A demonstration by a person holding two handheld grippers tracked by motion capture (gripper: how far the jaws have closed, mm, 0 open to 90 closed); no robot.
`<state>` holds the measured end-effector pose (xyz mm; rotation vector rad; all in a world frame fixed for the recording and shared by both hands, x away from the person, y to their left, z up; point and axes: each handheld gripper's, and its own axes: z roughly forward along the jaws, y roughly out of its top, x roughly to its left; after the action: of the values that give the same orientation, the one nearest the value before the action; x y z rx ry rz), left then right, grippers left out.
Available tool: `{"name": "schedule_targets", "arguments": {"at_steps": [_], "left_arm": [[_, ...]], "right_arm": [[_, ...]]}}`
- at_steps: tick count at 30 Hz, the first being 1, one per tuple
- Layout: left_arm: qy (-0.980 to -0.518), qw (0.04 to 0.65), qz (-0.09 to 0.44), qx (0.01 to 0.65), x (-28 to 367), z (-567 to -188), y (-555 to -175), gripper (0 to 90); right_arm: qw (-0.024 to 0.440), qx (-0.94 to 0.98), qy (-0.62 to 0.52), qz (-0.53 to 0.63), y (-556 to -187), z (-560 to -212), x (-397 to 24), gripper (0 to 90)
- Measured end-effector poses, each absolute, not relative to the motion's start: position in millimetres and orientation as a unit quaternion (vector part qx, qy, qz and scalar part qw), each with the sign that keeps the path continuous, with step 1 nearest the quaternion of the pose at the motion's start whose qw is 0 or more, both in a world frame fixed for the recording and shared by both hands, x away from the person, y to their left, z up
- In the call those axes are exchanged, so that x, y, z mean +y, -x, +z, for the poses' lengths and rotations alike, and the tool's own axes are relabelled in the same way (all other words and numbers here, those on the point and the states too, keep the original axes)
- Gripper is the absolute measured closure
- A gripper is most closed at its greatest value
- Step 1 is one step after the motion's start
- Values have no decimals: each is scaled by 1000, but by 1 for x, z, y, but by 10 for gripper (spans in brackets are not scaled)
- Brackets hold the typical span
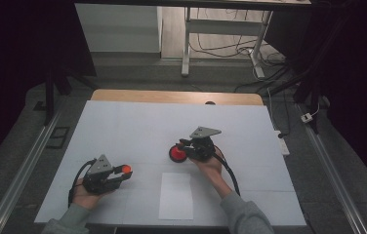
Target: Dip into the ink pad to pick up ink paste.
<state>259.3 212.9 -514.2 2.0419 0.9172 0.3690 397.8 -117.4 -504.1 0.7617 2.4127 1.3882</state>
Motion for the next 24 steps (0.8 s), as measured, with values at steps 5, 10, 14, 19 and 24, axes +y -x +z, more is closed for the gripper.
{"name": "schedule_targets", "arguments": {"at_steps": [5, 10, 14, 19, 24], "left_arm": [[-816, 422, 146, 366, 213, -514, -259, 649], [-816, 423, 147, 366, 213, -514, -259, 649], [-816, 423, 147, 366, 213, -514, -259, 649], [-815, 424, 146, 366, 213, -514, -259, 648], [-816, 423, 146, 366, 213, -514, -259, 648]], "right_arm": [[128, 830, -264, 474, -400, -506, -116, 726], [131, 836, -263, 464, -401, -510, -113, 726], [127, 840, -262, 457, -401, -512, -112, 726], [127, 841, -260, 457, -401, -512, -111, 726], [130, 851, -260, 438, -401, -516, -110, 727]]}}
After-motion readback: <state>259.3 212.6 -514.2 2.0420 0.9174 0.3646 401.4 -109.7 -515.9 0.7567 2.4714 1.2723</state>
